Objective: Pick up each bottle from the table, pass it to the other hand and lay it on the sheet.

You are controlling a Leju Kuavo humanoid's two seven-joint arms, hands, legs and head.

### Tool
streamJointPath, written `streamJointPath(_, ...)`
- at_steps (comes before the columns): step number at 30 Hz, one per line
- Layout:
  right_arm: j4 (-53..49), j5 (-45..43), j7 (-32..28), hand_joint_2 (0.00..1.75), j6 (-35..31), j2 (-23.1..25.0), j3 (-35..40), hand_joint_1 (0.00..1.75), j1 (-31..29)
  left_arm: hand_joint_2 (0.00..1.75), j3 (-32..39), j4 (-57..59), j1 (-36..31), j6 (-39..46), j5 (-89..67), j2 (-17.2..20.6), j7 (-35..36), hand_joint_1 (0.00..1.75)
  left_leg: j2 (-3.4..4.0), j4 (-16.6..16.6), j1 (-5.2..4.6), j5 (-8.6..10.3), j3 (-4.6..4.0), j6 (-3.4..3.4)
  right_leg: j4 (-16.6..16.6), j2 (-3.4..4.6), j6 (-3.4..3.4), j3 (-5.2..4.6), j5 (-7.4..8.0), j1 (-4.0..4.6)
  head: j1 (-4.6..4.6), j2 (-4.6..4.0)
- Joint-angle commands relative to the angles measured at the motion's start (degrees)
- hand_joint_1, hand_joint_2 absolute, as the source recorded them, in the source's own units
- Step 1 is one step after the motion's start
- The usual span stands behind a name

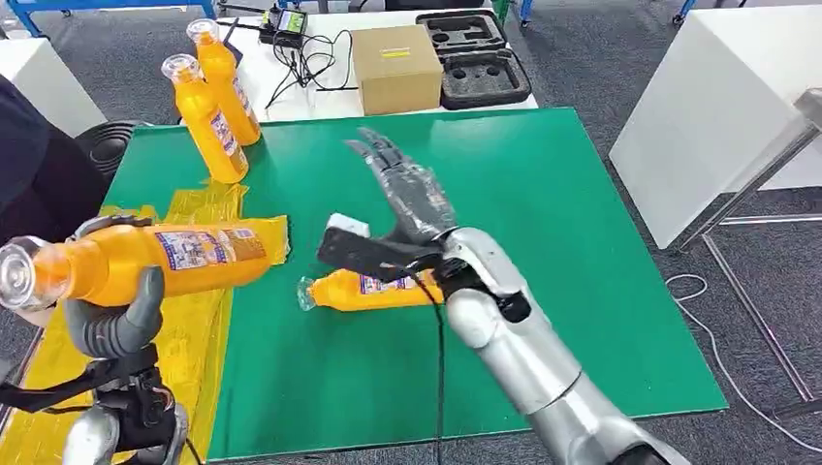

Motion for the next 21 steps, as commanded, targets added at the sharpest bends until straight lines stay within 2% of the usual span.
streamJointPath(1,-10.4,0.9,-0.1,0.00,-2.1,-10.7,-4.5,0.00,5.2,1.75,0.9,5.7,1.4,-2.9,1.7,4.5,-1.6,1.75,-0.20,-0.1,0.03,-0.12,0.44,-0.11,-0.1,-0.32,-0.09,0.49,-0.18,0.05,-0.02,0.00)
streamJointPath(2,-12.3,1.7,-0.2,0.00,-2.6,-11.2,-5.1,0.00,7.0,1.75,0.6,6.2,1.5,-2.9,1.1,4.7,-2.5,1.75,-0.28,-0.2,0.03,-0.15,0.64,-0.14,-0.2,-0.45,-0.11,0.70,-0.24,0.06,-0.02,0.00)
streamJointPath(3,-14.3,2.4,-0.3,0.00,-2.9,-11.7,-5.9,0.00,8.9,1.75,0.3,6.7,1.5,-2.4,0.3,4.9,-3.3,1.75,-0.41,-0.2,0.04,-0.03,0.36,-0.07,-0.2,-0.49,-0.05,0.47,-0.15,0.06,-0.02,0.00)
streamJointPath(5,-14.8,2.5,-0.3,0.00,-2.9,-11.8,-5.9,0.00,9.3,1.75,0.2,6.7,1.5,-2.3,0.3,4.9,-3.4,1.75,-0.46,-0.2,0.03,-0.08,0.47,-0.08,-0.2,-0.56,-0.06,0.57,-0.21,0.05,-0.02,0.00)
streamJointPath(7,-15.1,2.8,-0.3,0.00,-2.8,-11.6,-5.8,0.00,9.4,1.75,0.1,6.5,1.4,-2.3,0.2,5.0,-3.4,1.75,-0.30,-0.1,0.01,-0.19,0.55,-0.09,-0.1,-0.40,-0.07,0.62,-0.26,0.04,0.00,0.00)
streamJointPath(8,-14.9,2.8,-0.3,0.00,-2.7,-11.4,-5.7,0.00,9.2,1.75,0.1,6.4,1.4,-2.2,0.2,5.0,-3.4,1.75,-0.10,0.0,0.00,-0.14,0.29,-0.08,0.0,-0.17,-0.05,0.30,-0.15,0.02,-0.04,0.00)
streamJointPath(10,-17.2,4.0,-0.3,0.00,-3.7,-11.5,-6.8,0.00,11.5,1.75,-0.2,6.3,1.2,0.2,-3.1,5.1,-4.6,1.75,-0.06,0.0,0.00,-0.21,0.41,-0.12,0.0,-0.14,-0.07,0.39,-0.20,0.02,-0.02,0.00)
streamJointPath(11,-19.1,4.2,-0.5,0.00,-4.0,-12.0,-7.5,0.00,13.0,1.75,-0.3,6.3,0.8,2.2,-5.6,5.1,-5.8,1.75,-0.15,-0.1,0.01,-0.10,0.19,-0.09,0.0,-0.21,-0.04,0.21,-0.11,0.03,-0.02,0.00)
streamJointPath(12,-21.5,3.9,-1.2,0.00,-4.0,-12.8,-8.1,0.00,14.8,1.75,0.5,6.4,-0.8,12.7,-17.1,4.1,-10.2,1.75,-0.27,-0.1,0.02,-0.11,0.28,-0.10,-0.1,-0.35,-0.06,0.33,-0.16,0.05,-0.02,0.00)
streamJointPath(13,-22.9,3.0,-1.7,0.00,-3.8,-13.4,-8.7,0.00,15.7,1.75,-0.2,6.6,-2.1,19.8,-24.1,4.5,-11.6,1.75,-0.37,-0.1,0.04,-0.13,0.39,-0.12,-0.1,-0.49,-0.08,0.46,-0.22,0.06,0.00,0.00)
streamJointPath(15,-24.4,1.2,-2.5,0.00,-3.0,-14.3,-9.5,0.00,16.4,1.75,-1.9,8.8,-4.2,34.3,-42.8,5.5,-10.1,1.75,-0.64,0.0,0.06,-0.08,0.25,-0.10,-0.1,-0.75,-0.07,0.36,-0.26,0.08,0.00,0.00)
streamJointPath(19,-24.6,-0.4,-3.4,0.00,-3.0,-15.7,-11.0,0.00,17.2,1.75,-6.1,16.9,-5.8,39.8,-65.0,7.3,-0.3,1.75,-0.35,-0.1,-0.04,-0.03,0.22,-0.07,-0.1,-0.42,-0.03,0.24,-0.13,-0.02,-0.02,0.00)
streamJointPath(21,-24.5,-1.5,-4.4,0.00,-2.9,-16.1,-11.5,0.00,17.8,1.75,-4.5,20.4,-6.2,39.8,-74.4,5.9,1.3,1.75,-0.40,-0.2,-0.04,-0.07,0.47,-0.10,-0.2,-0.51,-0.06,0.53,-0.18,-0.02,-0.02,0.00)
